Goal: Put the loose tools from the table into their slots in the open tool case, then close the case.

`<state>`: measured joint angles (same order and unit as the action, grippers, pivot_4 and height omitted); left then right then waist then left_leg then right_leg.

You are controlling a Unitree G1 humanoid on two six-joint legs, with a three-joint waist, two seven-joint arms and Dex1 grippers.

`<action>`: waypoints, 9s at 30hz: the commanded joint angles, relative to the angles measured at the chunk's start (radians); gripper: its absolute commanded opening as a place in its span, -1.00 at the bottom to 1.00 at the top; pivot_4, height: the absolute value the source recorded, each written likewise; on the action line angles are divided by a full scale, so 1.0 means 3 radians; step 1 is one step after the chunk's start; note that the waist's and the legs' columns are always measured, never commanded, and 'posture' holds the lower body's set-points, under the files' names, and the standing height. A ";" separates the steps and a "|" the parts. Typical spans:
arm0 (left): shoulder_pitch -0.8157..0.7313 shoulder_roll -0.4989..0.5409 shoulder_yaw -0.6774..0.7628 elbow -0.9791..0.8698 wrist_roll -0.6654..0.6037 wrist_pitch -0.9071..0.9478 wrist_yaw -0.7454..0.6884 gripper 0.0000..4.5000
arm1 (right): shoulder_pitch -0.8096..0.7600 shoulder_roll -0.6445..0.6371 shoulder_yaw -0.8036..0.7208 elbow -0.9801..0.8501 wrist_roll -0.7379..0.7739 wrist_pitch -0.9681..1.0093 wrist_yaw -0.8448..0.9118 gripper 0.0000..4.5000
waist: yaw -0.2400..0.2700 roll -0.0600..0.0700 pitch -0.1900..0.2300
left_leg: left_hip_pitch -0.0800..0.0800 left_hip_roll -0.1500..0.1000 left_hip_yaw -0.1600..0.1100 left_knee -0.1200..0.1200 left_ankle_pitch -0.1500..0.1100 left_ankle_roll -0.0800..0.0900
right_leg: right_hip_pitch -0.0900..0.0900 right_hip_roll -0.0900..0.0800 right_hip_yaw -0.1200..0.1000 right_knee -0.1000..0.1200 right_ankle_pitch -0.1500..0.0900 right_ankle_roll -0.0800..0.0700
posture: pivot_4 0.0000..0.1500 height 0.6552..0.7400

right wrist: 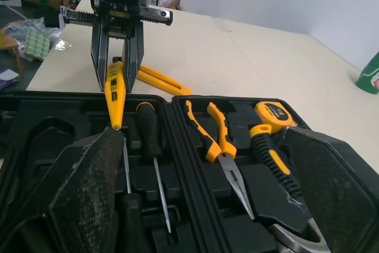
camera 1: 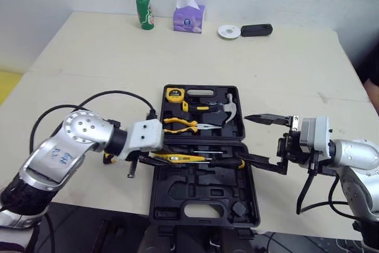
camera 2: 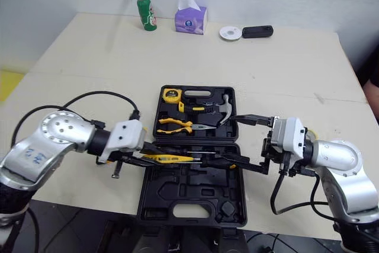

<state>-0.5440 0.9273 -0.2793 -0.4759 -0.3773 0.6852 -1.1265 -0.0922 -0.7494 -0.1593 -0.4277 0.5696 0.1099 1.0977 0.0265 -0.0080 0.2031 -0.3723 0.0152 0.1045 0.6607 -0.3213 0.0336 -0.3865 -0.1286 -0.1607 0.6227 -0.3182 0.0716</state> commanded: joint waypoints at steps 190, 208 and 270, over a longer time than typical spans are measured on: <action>0.1151 -0.0180 0.2624 0.2742 0.0086 -0.2301 0.0639 0.98 | 0.1058 -0.0504 -0.2192 0.2878 -0.0554 -0.2043 0.0081 1.00 | -0.0023 0.0048 -0.0031 | 0.0018 -0.0002 -0.0010 0.0031 -0.0025 0.0025 | 0.0030 -0.0009 -0.0003 -0.0008 0.0005 0.0010 | 1.00 1.00; 0.1756 0.0321 0.3517 0.4747 0.0085 -0.3079 0.1541 0.98 | 0.1723 -0.0586 -0.2567 0.4303 -0.0647 -0.2519 -0.0873 1.00 | -0.0100 0.0036 -0.0024 | 0.0057 0.0000 0.0009 0.0004 -0.0053 0.0009 | 0.0037 -0.0018 0.0018 -0.0005 0.0002 0.0005 | 1.00 1.00; 0.1426 -0.0183 0.1166 0.0887 0.0082 0.0254 0.1593 0.87 | 0.0127 0.0137 0.0004 0.0088 0.0222 -0.0349 0.0105 1.00 | -0.0036 0.0027 -0.0010 | 0.0057 0.0001 0.0020 -0.0008 -0.0034 0.0006 | 0.0028 -0.0010 0.0026 -0.0007 0.0000 0.0001 | 1.00 1.00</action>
<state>-0.1308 0.8795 0.0988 -0.2385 -0.3776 0.7500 -0.6448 -0.0568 -0.7112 -0.1268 -0.3643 0.6374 0.0246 1.1316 0.0156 -0.0001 0.1999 -0.3551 0.0156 0.1106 0.6584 -0.3313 0.0352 -0.3778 -0.1317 -0.1527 0.6206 -0.3182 0.0720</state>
